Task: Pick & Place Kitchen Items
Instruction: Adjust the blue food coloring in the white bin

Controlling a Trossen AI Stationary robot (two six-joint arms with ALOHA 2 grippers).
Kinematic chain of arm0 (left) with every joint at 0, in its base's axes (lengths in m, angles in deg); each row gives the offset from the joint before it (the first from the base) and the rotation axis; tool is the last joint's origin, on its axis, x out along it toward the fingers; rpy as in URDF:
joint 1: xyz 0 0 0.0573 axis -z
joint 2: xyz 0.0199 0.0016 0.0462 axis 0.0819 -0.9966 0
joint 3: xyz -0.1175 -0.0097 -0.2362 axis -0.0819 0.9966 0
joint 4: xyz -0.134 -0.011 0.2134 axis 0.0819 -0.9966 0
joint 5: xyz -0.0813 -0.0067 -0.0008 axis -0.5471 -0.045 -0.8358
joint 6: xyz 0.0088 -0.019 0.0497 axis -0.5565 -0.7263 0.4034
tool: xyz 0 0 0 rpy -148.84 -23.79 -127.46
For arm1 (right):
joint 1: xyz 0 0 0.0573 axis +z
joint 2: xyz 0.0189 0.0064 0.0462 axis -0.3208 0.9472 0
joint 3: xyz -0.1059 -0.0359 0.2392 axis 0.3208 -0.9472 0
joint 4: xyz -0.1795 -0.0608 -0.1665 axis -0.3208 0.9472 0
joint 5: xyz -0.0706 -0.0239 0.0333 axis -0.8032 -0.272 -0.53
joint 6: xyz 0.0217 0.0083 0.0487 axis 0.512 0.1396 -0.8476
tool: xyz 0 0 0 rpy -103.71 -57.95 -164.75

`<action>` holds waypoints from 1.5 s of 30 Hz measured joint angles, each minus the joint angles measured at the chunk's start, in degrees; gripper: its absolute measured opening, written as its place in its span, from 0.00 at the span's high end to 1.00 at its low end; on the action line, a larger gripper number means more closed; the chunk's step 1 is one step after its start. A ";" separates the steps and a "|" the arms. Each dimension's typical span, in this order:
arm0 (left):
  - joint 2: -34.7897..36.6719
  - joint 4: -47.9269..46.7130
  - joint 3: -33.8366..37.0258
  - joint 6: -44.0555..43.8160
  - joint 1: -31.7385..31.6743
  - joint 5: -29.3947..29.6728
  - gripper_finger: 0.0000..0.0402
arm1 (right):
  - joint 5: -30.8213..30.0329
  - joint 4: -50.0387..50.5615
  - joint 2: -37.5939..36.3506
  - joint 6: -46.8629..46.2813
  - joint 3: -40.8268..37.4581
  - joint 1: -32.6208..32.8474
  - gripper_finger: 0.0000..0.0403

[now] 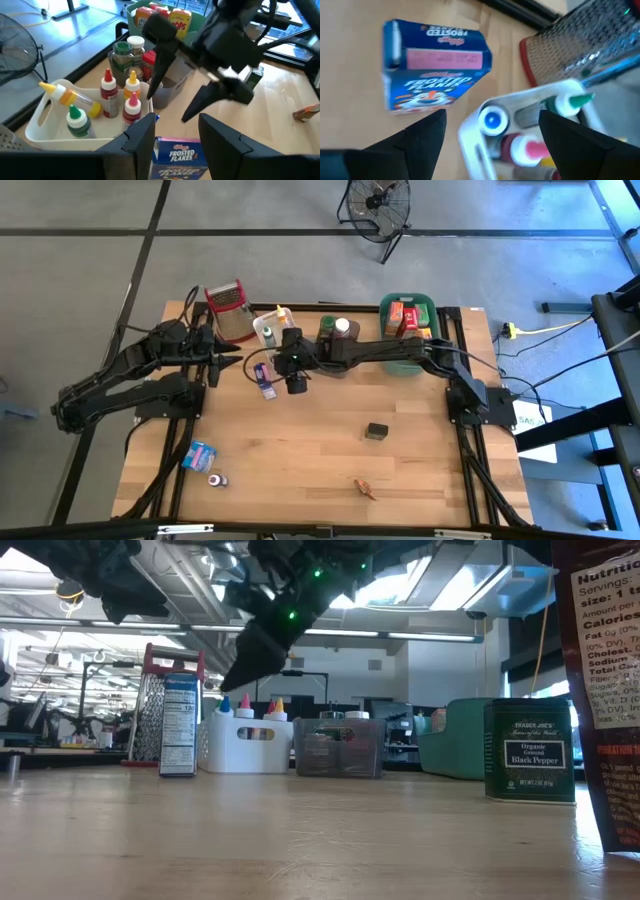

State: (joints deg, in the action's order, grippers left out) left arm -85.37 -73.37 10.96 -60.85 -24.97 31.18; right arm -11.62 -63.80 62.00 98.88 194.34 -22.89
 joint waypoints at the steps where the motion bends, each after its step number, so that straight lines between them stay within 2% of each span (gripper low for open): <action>1: -0.02 0.25 0.00 0.39 0.00 0.02 0.64 | -0.82 -0.88 0.47 1.50 0.00 0.00 0.20; 5: -0.02 0.22 0.00 0.91 0.00 0.00 0.64 | -4.50 -2.25 1.77 6.48 0.00 0.07 0.20; 10: 0.00 0.21 0.00 1.62 0.00 0.00 0.64 | -5.09 -2.34 1.71 7.10 0.01 0.04 0.21; 17: 0.00 0.21 0.00 1.98 0.00 0.00 0.64 | -3.65 -2.41 1.71 8.38 0.01 0.04 0.25; 45: -0.02 0.21 0.00 2.33 0.00 0.09 0.64 | -0.01 -2.74 3.94 12.89 0.00 -1.12 0.25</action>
State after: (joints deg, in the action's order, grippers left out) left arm -85.39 -73.17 10.96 -58.53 -24.97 31.27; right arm -11.63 -66.54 65.94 111.77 194.34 -24.01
